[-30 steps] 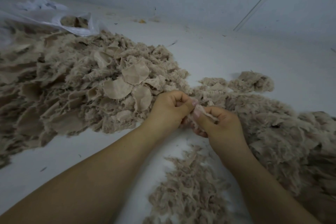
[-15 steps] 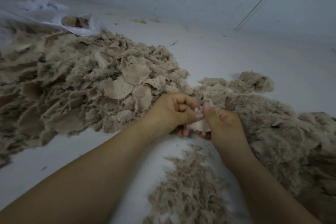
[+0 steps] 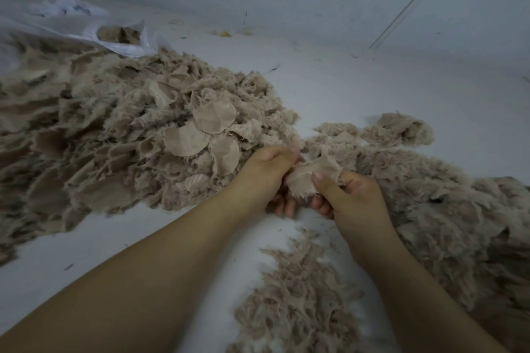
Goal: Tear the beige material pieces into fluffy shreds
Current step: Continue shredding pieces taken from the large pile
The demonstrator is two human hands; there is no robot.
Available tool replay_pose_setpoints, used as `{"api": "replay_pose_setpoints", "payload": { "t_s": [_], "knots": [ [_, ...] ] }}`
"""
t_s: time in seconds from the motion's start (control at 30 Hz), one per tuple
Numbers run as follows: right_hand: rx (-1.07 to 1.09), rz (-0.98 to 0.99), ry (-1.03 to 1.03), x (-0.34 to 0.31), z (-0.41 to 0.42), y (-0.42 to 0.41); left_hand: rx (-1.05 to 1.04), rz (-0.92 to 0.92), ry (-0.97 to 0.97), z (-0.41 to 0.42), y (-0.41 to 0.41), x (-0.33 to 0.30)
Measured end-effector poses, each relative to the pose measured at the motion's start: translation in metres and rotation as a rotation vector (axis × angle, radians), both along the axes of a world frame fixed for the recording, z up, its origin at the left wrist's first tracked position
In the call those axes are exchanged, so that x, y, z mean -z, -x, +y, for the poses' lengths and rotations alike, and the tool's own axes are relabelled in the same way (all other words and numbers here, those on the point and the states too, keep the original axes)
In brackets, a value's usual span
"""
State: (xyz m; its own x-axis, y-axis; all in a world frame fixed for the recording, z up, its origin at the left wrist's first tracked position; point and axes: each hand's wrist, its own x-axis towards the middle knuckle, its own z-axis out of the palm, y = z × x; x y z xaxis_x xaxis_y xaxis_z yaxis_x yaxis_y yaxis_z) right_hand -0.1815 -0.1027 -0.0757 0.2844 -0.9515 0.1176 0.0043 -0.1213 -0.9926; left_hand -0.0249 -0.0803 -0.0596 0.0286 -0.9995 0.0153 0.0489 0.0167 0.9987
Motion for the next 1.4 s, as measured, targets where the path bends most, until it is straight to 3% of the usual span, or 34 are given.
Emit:
{"api": "replay_pose_setpoints", "payload": {
  "t_s": [0.13,0.3,0.43,0.77,0.83,0.93,1.0,1.03,1.13,1.2,1.23,1.27,1.33,1.4],
  "knots": [
    [-0.016,-0.048,-0.018,-0.001,0.001,0.001,0.110,-0.098,0.024,0.002,-0.003,-0.001],
    [-0.047,-0.015,-0.031,-0.004,0.003,0.001,-0.010,-0.052,0.016,-0.002,-0.002,0.002],
    [-0.139,0.061,-0.015,-0.006,0.006,0.001,0.124,-0.007,0.110,0.000,0.000,0.002],
    [-0.101,-0.004,-0.040,-0.005,0.004,0.002,-0.239,0.215,0.032,-0.001,0.009,0.004],
    [-0.056,-0.042,-0.047,-0.004,0.003,0.002,-0.149,0.175,-0.017,-0.002,0.002,0.001],
    [-0.021,-0.039,-0.002,-0.005,0.003,0.000,0.166,-0.057,-0.128,0.002,-0.009,-0.005],
    [0.014,-0.039,0.022,-0.006,0.005,0.000,0.232,-0.092,-0.131,0.003,-0.008,-0.006],
    [0.038,-0.047,0.027,-0.007,0.006,0.000,0.170,-0.003,-0.091,0.002,-0.007,-0.007],
    [0.167,-0.144,-0.016,-0.007,0.003,0.001,-0.275,0.374,0.166,-0.002,-0.008,-0.008],
    [0.240,-0.168,-0.020,-0.006,0.002,0.001,-0.410,0.465,0.255,-0.005,-0.007,-0.008],
    [0.265,-0.168,-0.020,-0.006,0.001,0.000,-0.422,0.377,0.252,-0.006,-0.005,-0.004],
    [0.286,-0.174,-0.031,-0.005,0.001,-0.001,-0.405,0.174,0.246,-0.006,-0.002,0.000],
    [0.319,-0.205,-0.082,-0.006,0.000,-0.003,-0.259,-0.431,0.328,-0.006,0.007,0.011],
    [0.347,-0.195,-0.106,-0.005,-0.001,-0.003,-0.071,-0.836,0.418,-0.010,0.016,0.018]
  ]
}}
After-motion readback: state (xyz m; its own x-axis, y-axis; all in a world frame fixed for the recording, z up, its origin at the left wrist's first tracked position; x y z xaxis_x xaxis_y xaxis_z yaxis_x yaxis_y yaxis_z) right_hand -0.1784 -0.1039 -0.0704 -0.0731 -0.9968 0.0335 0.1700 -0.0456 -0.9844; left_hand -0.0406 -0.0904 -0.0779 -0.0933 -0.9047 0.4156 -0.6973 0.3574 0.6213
